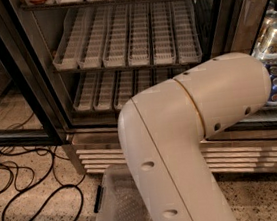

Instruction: Pick water bottle from bottom shelf of fridge

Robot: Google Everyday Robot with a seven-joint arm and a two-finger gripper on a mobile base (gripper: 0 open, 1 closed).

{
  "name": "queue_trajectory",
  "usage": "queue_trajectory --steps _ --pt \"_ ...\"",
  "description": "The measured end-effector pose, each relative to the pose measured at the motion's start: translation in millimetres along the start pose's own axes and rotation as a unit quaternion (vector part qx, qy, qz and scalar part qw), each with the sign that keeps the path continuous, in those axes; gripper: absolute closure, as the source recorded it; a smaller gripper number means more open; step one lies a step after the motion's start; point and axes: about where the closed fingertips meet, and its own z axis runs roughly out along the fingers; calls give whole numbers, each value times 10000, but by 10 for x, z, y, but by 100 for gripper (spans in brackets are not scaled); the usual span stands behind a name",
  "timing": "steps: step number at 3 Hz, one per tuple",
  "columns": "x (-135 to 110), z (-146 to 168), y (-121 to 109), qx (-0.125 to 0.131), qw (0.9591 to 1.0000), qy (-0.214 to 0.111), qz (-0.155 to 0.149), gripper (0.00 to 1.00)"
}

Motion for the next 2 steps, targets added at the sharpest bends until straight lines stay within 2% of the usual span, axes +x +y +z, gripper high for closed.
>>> queue_trajectory --steps 2 --pt "-9 -13 -3 0 10000 -15 -3 100"
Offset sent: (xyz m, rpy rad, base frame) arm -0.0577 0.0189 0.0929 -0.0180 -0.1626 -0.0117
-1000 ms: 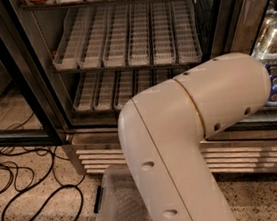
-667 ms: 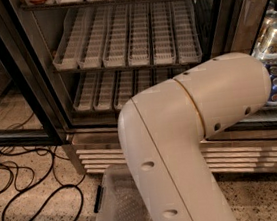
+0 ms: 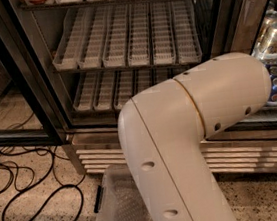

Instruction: Pick water bottle from bottom shelf of fridge

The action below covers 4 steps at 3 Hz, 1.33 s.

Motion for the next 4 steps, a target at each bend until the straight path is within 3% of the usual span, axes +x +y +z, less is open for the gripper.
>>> queue_trajectory --steps 4 --pt "-96 -59 36 -28 9998 -173 1 100"
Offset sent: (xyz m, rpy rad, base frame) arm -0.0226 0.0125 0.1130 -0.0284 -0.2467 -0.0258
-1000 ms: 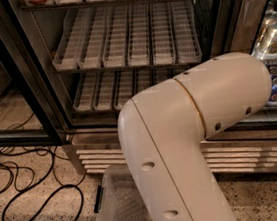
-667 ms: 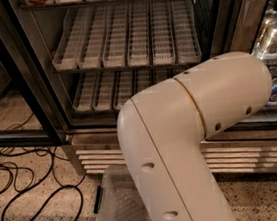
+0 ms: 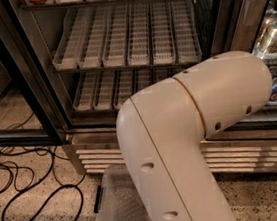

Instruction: Pick water bottle from bottom shelf of fridge

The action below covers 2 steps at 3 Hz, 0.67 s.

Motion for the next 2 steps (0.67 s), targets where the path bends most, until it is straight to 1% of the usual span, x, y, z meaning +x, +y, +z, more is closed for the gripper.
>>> queue_trajectory --steps 2 --pt "-63 -43 55 -38 9999 -117 -22 100"
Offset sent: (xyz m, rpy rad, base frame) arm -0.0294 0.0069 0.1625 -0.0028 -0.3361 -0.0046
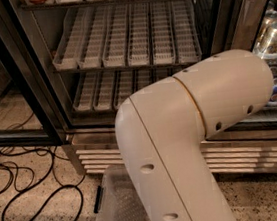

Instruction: Pick water bottle from bottom shelf of fridge

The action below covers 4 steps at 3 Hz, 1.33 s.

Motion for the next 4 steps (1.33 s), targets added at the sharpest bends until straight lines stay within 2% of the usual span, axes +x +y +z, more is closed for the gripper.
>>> queue_trajectory --steps 1,2,4 --pt "-82 -46 27 -41 9999 -140 16 100" --pt "-82 -47 26 -41 9999 -138 18 100" --pt "-24 -401 -46 66 9971 411 640 100"
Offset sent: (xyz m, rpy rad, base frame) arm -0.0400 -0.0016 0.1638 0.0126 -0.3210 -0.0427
